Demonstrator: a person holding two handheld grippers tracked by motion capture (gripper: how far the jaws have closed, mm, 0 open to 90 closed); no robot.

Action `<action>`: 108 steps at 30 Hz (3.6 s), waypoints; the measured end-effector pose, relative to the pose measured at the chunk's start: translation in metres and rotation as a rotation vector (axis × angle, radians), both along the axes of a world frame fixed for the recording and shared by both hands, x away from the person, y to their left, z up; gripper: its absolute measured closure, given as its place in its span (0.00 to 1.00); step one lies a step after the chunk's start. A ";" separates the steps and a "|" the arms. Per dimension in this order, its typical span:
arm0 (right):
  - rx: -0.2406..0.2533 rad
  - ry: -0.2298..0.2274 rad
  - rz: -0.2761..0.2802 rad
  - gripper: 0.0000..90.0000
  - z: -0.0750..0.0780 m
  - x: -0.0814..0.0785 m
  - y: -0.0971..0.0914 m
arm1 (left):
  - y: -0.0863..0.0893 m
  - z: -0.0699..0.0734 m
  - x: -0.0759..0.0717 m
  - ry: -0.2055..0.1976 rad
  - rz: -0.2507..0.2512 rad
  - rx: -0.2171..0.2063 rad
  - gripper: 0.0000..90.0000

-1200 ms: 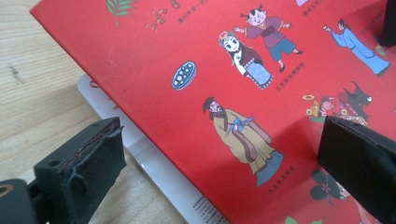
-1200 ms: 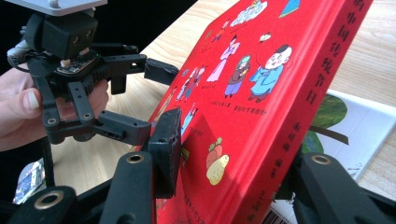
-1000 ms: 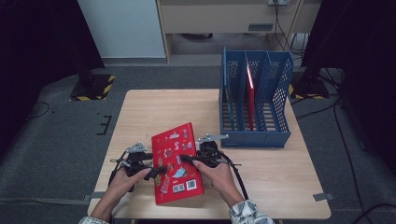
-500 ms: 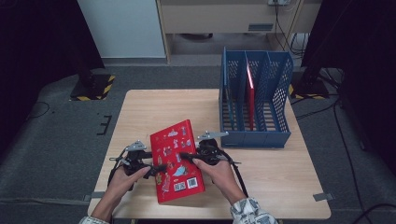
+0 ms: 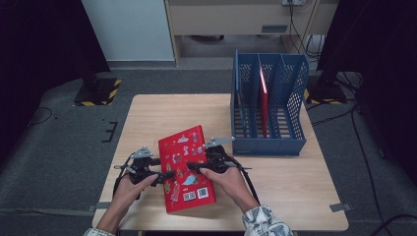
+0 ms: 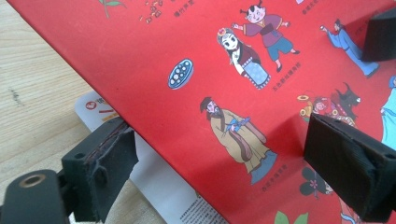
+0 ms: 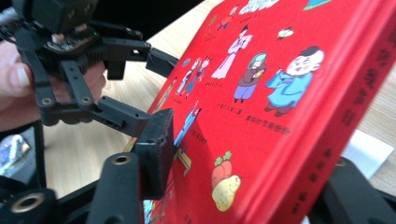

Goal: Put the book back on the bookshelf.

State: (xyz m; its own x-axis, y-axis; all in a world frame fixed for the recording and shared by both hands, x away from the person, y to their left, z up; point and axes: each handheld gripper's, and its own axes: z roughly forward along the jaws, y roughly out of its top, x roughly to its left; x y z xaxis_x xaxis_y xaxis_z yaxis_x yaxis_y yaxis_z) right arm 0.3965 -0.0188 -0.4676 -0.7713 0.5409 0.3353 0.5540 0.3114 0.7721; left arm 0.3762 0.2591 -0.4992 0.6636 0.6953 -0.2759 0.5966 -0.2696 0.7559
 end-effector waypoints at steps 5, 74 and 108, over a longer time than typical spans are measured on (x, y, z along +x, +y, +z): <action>-0.003 0.003 0.004 0.49 0.001 0.000 0.001 | 0.003 0.004 0.000 -0.019 0.014 -0.023 0.13; 0.111 -0.072 0.090 0.79 0.035 -0.003 0.007 | 0.011 0.038 -0.009 -0.196 0.083 -0.078 0.33; 0.022 -0.130 0.061 0.60 0.045 0.001 0.006 | 0.005 0.033 -0.006 -0.148 -0.017 -0.134 0.39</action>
